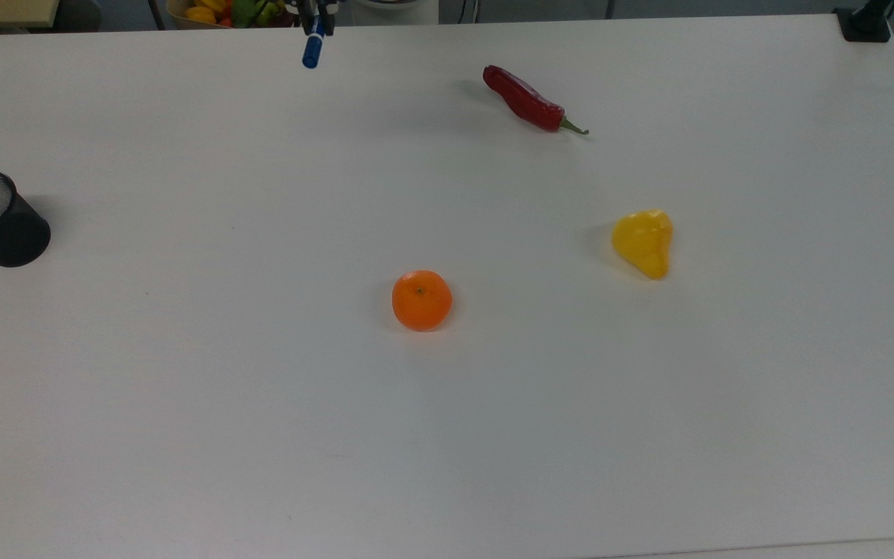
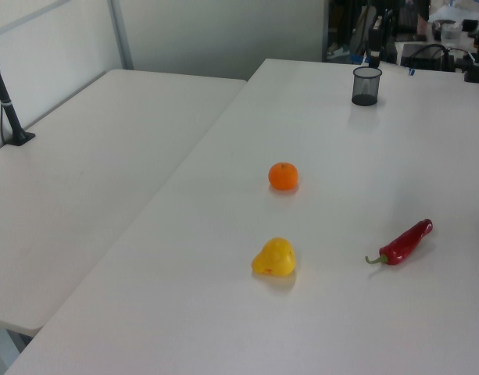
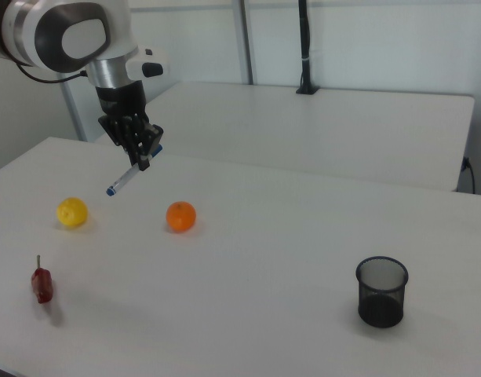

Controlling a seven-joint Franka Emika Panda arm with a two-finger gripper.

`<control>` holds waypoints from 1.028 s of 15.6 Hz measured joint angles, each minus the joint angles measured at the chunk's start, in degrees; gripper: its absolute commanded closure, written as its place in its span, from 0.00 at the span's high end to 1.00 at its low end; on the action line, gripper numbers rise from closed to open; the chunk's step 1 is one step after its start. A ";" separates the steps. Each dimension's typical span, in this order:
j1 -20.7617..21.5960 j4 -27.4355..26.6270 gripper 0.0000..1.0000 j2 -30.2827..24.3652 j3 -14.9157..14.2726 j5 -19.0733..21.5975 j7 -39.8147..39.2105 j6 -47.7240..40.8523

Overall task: Place marker
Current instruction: 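Carry the marker over the black mesh pen cup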

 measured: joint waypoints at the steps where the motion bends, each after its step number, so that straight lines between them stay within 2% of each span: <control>1: -0.63 0.01 0.00 0.00 -0.11 -0.01 -0.02 1.05; 3: -2.28 -0.01 0.00 0.08 -1.13 -0.06 -0.03 5.42; 5: -4.13 -0.04 0.00 0.25 -3.40 -0.07 -0.26 10.22; 10: -5.50 -0.85 0.00 1.92 -12.30 -0.90 -1.77 24.23; 13: -5.65 -1.70 0.00 5.29 -16.53 -0.97 -1.95 33.48; 16: -6.46 -2.41 0.00 9.77 -18.64 -0.96 -1.97 43.62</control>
